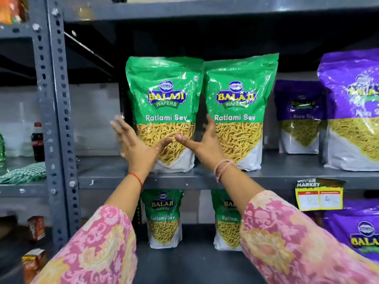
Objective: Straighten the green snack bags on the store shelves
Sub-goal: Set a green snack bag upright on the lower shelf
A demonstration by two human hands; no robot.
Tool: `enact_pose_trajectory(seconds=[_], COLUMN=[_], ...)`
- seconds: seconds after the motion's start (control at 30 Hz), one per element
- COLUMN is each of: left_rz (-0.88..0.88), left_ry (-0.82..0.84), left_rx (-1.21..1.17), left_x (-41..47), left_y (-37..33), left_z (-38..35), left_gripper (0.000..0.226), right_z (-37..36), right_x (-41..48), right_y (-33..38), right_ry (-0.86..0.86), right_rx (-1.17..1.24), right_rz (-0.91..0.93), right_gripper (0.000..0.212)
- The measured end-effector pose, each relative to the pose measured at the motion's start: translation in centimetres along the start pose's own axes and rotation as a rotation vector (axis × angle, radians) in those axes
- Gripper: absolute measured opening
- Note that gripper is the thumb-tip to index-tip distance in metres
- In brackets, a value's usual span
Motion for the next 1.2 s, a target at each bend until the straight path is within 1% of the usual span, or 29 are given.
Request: enact_pose_trajectory(seconds=[0.03, 0.1, 0.13, 0.2, 0.23, 0.27, 0.3, 0.37, 0.47, 0.53, 0.6, 0.67, 0.77, 0.83, 0.93, 1.03, 1.07, 1.13, 1.2], left_rz=[0.071, 0.166, 0.177, 0.155, 0.150, 0.157, 0.156, 0.148, 0.142, 0.089, 0.008, -0.047, -0.086, -0.048, 0.108, 0.249, 0.293, 0.378, 0.427], left_ry=[0.055, 0.194, 0.280, 0.384, 0.400, 0.396, 0.386, 0.365, 0.285, 0.229, 0.172, 0.138, 0.112, 0.116, 0.192, 0.326, 0.379, 0.482, 0.588], left_rx=[-0.094, -0.250, -0.311, -0.332, -0.343, -0.348, -0.366, -0.403, -0.407, -0.390, -0.363, -0.348, -0.330, -0.288, -0.186, -0.150, -0.118, -0.082, -0.124], left_x=[0.2, 1.1, 1.6, 1.9, 2.0, 2.0, 2.1, 2.1, 2.1, 1.7, 0.6, -1.6, -6.5, -9.9, -15.0, -19.1, -20.0, -21.0, -21.2], left_y=[0.6, 1.9, 2.6, 2.9, 3.0, 3.1, 3.2, 3.3, 3.1, 2.4, 1.5, 0.7, 1.5, 3.7, 7.9, 11.8, 12.8, 15.5, 17.6], left_z=[0.1, -0.2, -0.4, -0.5, -0.6, -0.5, -0.5, -0.2, 0.7, 2.3, 4.5, 6.9, 9.4, 9.8, 8.3, 5.3, 4.1, 1.7, -0.9], left_gripper=[0.136, 0.123, 0.113, 0.080, 0.065, 0.054, 0.048, 0.044, 0.036, 0.035, 0.036, 0.039, 0.057, 0.070, 0.087, 0.098, 0.097, 0.087, 0.079], right_z=[-0.6, -1.5, -1.8, -2.3, -2.5, -2.6, -2.5, -2.5, -2.9, -3.2, -3.6, -3.5, -3.1, -2.8, -2.7, -2.6, -2.5, -2.5, -2.9], right_x=[0.2, 0.8, 1.0, 1.5, 1.7, 1.9, 2.0, 2.3, 2.2, 1.6, 0.4, -1.8, -6.6, -10.1, -14.7, -18.1, -18.9, -19.8, -19.6], right_y=[-0.7, -2.1, -2.5, -3.4, -3.6, -3.8, -3.7, -3.8, -3.3, -2.2, -1.1, 0.1, 0.1, -1.6, -6.6, -13.5, -15.7, -19.3, -22.3], right_ry=[0.014, 0.066, 0.101, 0.158, 0.179, 0.180, 0.172, 0.167, 0.176, 0.189, 0.204, 0.216, 0.231, 0.234, 0.270, 0.289, 0.284, 0.271, 0.249], right_rx=[0.012, 0.107, 0.183, 0.338, 0.398, 0.427, 0.430, 0.431, 0.411, 0.397, 0.355, 0.295, 0.253, 0.226, 0.126, 0.093, 0.077, 0.056, 0.045], right_rz=[-0.073, -0.217, -0.266, -0.301, -0.301, -0.295, -0.280, -0.257, -0.229, -0.181, -0.097, -0.012, 0.081, 0.105, 0.025, -0.200, -0.266, -0.372, -0.436], right_gripper=[0.105, 0.097, 0.085, 0.046, 0.037, 0.036, 0.036, 0.042, 0.045, 0.048, 0.046, 0.050, 0.059, 0.068, 0.079, 0.076, 0.072, 0.065, 0.068])
Point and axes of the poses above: each hand's wrist, its own x-axis towards the middle knuckle, its own z-axis out of the back of the hand, y = z × x, the point moved 1 cm from there along x, towards the middle knuckle, and after that the axes turned 11 degrees about x, right-handed, at the moved point
